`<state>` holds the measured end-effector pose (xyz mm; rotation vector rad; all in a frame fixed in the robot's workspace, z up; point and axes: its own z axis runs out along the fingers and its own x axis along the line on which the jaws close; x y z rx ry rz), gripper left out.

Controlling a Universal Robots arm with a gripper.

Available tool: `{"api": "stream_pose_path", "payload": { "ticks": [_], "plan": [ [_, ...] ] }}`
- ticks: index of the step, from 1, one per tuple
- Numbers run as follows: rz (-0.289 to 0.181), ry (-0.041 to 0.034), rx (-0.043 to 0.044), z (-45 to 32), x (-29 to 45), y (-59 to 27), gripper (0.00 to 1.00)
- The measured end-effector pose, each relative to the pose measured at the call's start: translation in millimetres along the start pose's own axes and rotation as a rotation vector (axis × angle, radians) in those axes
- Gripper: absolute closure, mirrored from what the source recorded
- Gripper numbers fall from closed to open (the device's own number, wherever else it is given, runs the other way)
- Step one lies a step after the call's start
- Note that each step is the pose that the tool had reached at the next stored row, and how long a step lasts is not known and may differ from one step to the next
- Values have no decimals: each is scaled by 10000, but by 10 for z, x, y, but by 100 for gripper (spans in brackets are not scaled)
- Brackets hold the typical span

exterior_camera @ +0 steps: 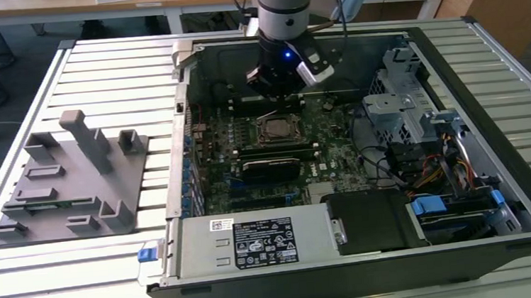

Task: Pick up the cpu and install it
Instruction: 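Install the first cpu locking lever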

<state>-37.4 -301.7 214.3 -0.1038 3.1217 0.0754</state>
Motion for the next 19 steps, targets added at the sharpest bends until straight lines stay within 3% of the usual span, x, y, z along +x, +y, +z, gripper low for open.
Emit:
{"api": "stream_pose_path", "payload": {
  "ticks": [12,19],
  "plan": [
    [2,23,-2,128,-42,-9,89],
    [3,65,-5,158,-51,-11,89]
  ]
}}
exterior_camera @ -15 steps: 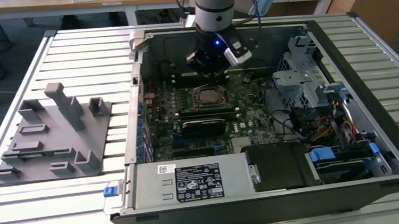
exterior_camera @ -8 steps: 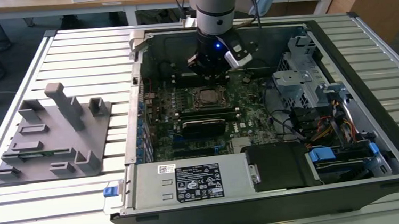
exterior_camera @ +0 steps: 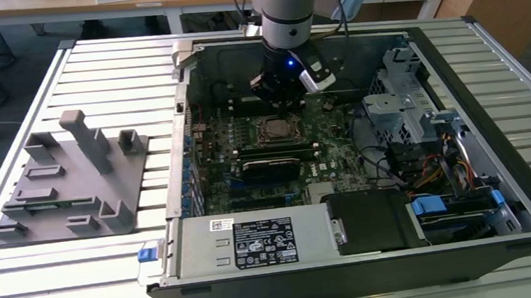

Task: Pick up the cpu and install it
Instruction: 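Install the first cpu locking lever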

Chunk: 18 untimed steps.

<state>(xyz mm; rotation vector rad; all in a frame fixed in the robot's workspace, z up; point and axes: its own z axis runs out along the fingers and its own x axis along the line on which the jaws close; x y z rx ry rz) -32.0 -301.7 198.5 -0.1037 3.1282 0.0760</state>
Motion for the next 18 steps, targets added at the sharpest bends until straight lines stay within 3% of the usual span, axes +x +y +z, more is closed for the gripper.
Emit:
{"api": "stream_pose_path", "payload": {
  "ticks": [13,18],
  "plan": [
    [1,22,6,-29,-5,2,89],
    [1,85,321,-14,-19,0,89]
  ]
}}
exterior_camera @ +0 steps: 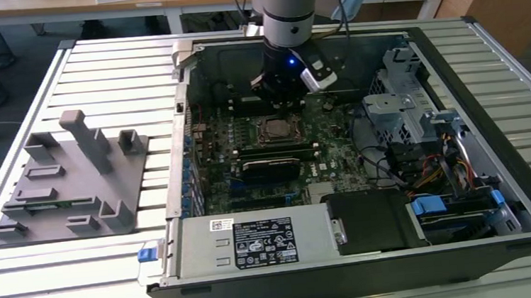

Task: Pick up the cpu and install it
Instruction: 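Install the first cpu locking lever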

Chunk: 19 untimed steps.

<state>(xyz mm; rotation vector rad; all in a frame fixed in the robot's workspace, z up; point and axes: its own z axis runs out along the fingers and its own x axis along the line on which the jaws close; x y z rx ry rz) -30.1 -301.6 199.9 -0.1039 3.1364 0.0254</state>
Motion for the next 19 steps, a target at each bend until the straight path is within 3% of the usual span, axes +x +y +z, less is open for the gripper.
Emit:
{"api": "stream_pose_path", "payload": {
  "ticks": [4,11,13,19],
  "plan": [
    [1,94,128,23,-8,-3,89],
    [3,235,149,42,-14,-1,89],
    [1,255,67,41,-14,0,89],
    [-2,264,-374,35,-15,-4,89]
  ]
}}
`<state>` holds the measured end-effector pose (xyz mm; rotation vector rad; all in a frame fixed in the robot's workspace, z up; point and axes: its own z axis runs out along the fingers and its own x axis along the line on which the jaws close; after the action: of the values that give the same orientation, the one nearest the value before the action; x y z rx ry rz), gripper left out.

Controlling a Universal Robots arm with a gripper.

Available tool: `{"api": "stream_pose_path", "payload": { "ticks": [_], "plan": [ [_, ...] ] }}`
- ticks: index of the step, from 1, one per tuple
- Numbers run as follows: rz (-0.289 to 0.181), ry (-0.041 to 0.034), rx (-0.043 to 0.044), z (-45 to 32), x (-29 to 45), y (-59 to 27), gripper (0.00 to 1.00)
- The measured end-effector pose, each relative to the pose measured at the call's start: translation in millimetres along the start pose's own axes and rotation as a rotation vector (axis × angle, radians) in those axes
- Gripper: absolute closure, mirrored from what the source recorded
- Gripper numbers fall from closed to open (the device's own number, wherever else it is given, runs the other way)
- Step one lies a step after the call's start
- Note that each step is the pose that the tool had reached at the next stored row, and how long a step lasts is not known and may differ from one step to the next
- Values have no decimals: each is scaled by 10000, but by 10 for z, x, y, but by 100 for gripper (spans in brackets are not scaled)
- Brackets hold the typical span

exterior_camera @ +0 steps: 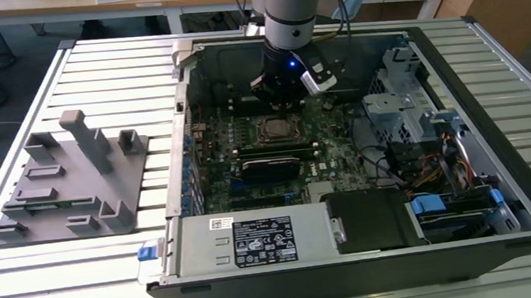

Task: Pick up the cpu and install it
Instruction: 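Install the first cpu locking lever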

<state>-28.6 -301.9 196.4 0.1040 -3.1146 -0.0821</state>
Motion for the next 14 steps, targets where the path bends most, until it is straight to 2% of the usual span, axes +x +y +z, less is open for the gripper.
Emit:
{"api": "stream_pose_path", "payload": {
  "ticks": [3,5,9,14],
  "plan": [
    [-5,-9,-153,0,-3,1,89],
    [-7,-28,-212,-4,-8,8,89],
    [-7,-26,-205,-27,-8,9,89],
    [-8,-24,-203,-97,-7,11,89]
  ]
}}
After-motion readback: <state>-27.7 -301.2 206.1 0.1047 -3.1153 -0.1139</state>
